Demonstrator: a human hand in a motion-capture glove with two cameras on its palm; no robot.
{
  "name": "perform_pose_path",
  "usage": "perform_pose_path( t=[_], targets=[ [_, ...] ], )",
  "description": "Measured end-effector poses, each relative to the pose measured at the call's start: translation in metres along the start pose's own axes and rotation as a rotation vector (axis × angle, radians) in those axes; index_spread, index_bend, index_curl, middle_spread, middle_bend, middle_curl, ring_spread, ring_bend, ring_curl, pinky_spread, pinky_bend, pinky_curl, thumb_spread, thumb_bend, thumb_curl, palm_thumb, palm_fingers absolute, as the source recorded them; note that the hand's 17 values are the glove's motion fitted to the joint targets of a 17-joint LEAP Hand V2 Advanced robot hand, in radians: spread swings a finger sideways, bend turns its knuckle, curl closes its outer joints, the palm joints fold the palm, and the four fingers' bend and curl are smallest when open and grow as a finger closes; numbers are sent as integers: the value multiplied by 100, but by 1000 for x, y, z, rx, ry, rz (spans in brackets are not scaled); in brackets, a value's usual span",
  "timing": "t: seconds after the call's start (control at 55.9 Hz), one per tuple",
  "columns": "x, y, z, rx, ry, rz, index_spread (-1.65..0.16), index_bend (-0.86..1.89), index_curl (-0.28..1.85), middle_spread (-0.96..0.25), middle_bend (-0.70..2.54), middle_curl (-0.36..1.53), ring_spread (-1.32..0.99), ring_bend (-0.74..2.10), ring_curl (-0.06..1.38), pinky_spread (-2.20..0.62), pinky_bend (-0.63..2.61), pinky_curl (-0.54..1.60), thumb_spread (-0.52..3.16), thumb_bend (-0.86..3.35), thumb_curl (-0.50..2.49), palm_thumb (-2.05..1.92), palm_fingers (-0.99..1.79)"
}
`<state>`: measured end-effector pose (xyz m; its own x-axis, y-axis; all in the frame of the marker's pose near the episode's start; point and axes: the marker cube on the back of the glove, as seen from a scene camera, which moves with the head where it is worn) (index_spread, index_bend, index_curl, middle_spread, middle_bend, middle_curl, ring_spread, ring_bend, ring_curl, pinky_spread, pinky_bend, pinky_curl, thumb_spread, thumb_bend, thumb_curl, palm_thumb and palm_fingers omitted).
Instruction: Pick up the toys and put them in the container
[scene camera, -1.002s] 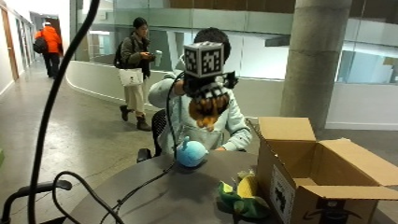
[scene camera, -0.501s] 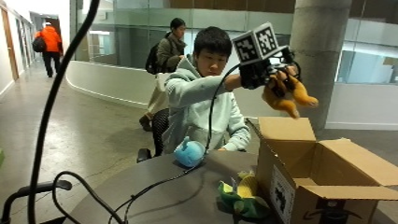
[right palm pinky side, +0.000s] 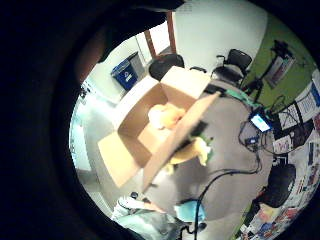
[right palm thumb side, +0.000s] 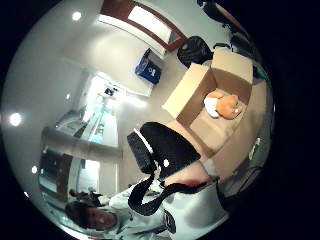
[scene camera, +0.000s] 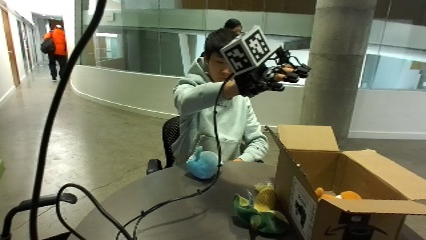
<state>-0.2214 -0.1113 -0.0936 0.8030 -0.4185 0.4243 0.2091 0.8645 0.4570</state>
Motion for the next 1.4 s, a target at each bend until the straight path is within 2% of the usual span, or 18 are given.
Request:
perform_pose_path(
  t=[0.125, 0.268, 0.411, 0.519, 0.68, 1.109, 1.252, 1.27, 1.306, 1.395],
  targets=[
    [37, 30, -19, 52, -38, 41, -28, 20, 58, -6, 21, 47, -6, 17, 23, 1, 49, 30, 112, -5, 36, -6, -2],
    [119, 56, -2, -116, 20, 54, -27, 20, 57, -6, 22, 47, -8, 19, 23, 0, 46, 30, 130, 3, 34, 5, 7],
    [161, 70, 40, -248, 172, 80, -26, 19, 56, -6, 21, 46, -8, 18, 24, 0, 46, 32, 147, 12, 37, 19, 3],
    [176, 84, 73, -355, 272, 86, -26, 16, 54, -7, 18, 45, -8, 14, 22, 0, 49, 33, 150, 12, 38, 19, -9],
    [190, 92, 115, -416, 399, 25, -27, 14, 48, -10, 12, 39, -8, 13, 20, -1, 53, 34, 145, 7, 35, 15, -21],
    [199, 84, 205, -550, 419, -77, -29, 16, 39, -13, 14, 30, -9, 14, 17, -2, 48, 35, 122, -2, 31, 4, -20],
    [207, 83, 223, -578, 485, -114, -30, 17, 39, -14, 35, 37, -11, 12, 14, -3, 35, 33, 118, -1, 31, 7, -6],
    [207, 83, 224, -571, 487, -115, -30, 18, 39, -14, 49, 41, -11, 12, 14, -3, 29, 31, 117, -1, 31, 7, 3],
    [207, 83, 226, -559, 484, -117, -30, 21, 40, -14, 55, 43, -11, 13, 13, -3, 24, 30, 117, -1, 31, 8, 7],
    [208, 85, 230, -532, 483, -135, -24, 46, 45, -12, 80, 50, -15, 22, 14, -3, 4, 19, 117, 0, 32, 13, 40]
  ],
)
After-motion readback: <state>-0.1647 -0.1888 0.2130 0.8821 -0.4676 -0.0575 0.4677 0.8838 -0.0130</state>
